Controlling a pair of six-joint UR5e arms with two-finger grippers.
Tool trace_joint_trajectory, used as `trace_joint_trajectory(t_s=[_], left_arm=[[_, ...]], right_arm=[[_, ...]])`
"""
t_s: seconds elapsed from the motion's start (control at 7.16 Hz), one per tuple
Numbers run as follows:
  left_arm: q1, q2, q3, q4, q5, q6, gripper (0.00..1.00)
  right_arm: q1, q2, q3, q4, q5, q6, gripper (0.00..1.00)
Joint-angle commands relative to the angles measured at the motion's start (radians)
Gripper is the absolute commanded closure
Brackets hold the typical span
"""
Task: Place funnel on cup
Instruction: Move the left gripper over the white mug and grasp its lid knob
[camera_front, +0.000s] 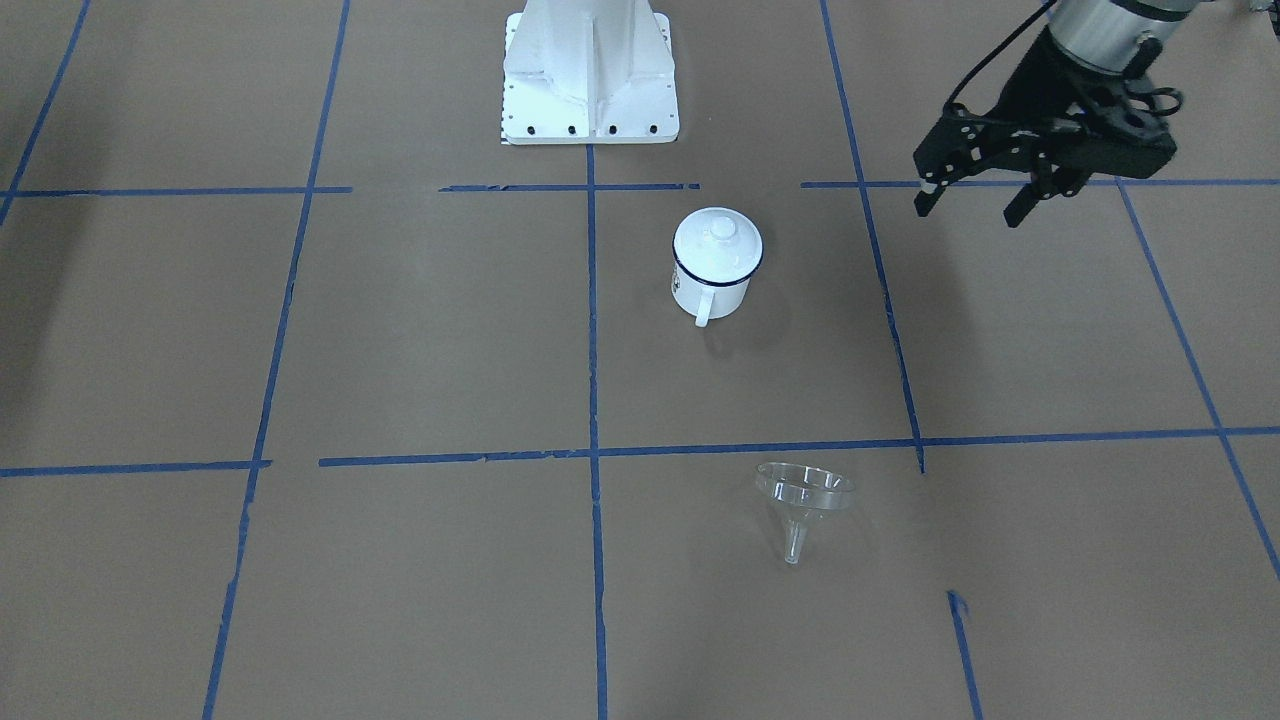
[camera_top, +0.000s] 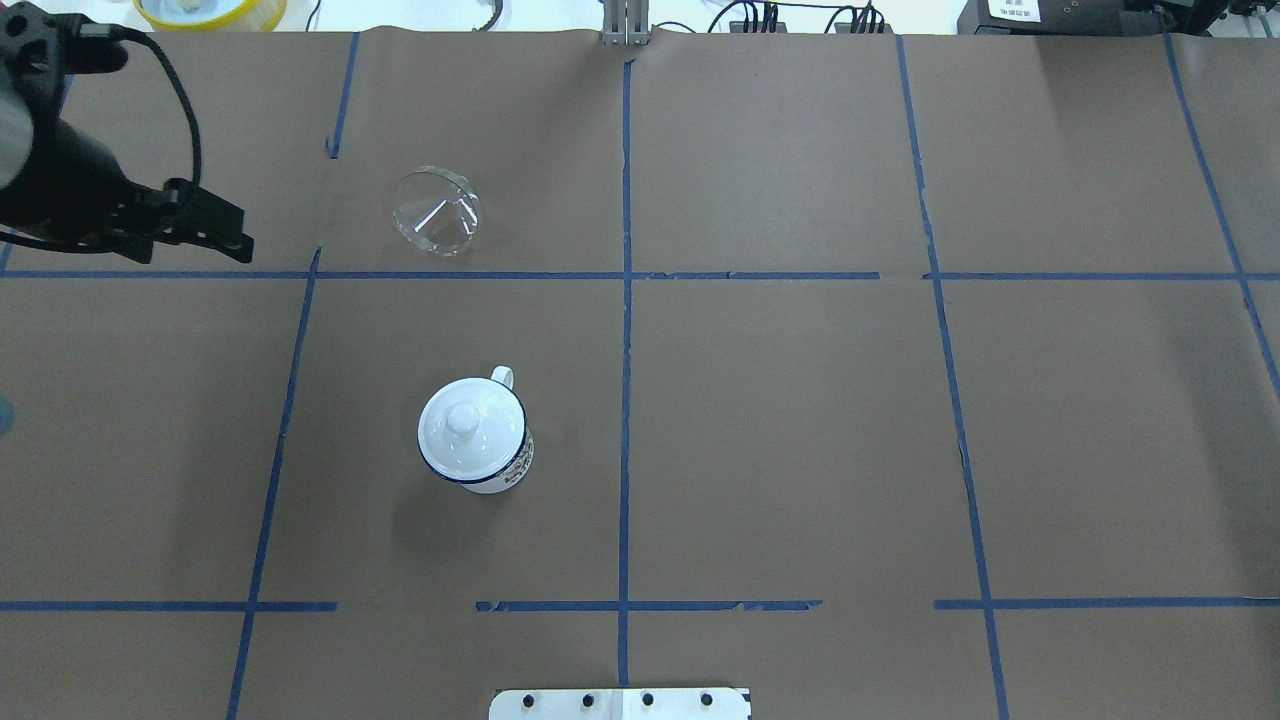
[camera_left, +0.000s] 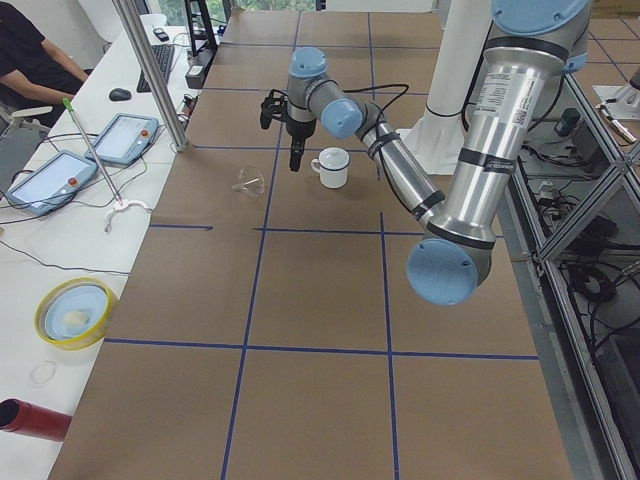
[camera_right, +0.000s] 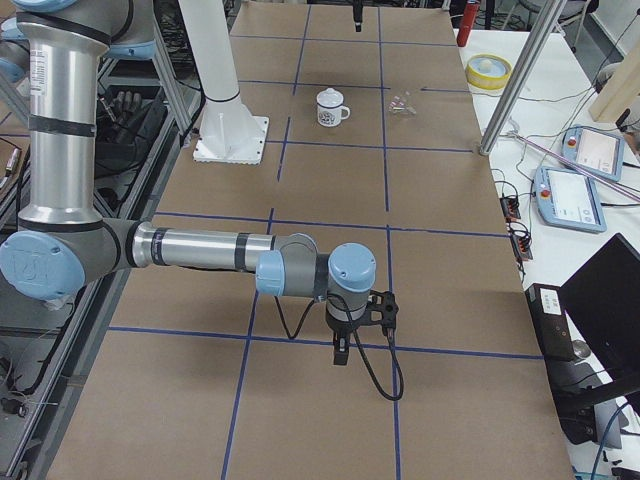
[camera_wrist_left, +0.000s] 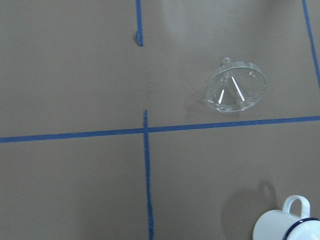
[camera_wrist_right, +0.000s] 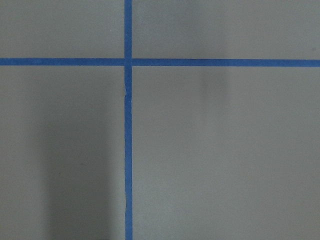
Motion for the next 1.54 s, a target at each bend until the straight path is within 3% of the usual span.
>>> trace_joint_trajectory(t_s=[0.0, 0.14, 0.42, 0.84, 1.4], left_arm=[[0.144, -0.179, 0.02, 0.195, 0.066, -0.049, 0.0], [0.187, -0.194, 0.028, 0.196, 0.123, -0.053, 0.0], [0.261, -0.215, 0.039, 0.197, 0.129, -0.126, 0.0], [0.367, -0.247, 0.137, 0.179, 0.202, -0.232, 0.0], [0.381, -0.243, 0.209, 0.072, 0.211, -0.248, 0.02]], right_arm=[[0.0, 0.0, 0.0, 0.0, 0.0, 0.0, 0.0], [0.0, 0.0, 0.0, 0.0, 0.0, 0.0, 0.0], [0.0, 0.0, 0.0, 0.0, 0.0, 0.0, 0.0], [0.0, 0.0, 0.0, 0.0, 0.0, 0.0, 0.0], [0.0, 0.0, 0.0, 0.0, 0.0, 0.0, 0.0]])
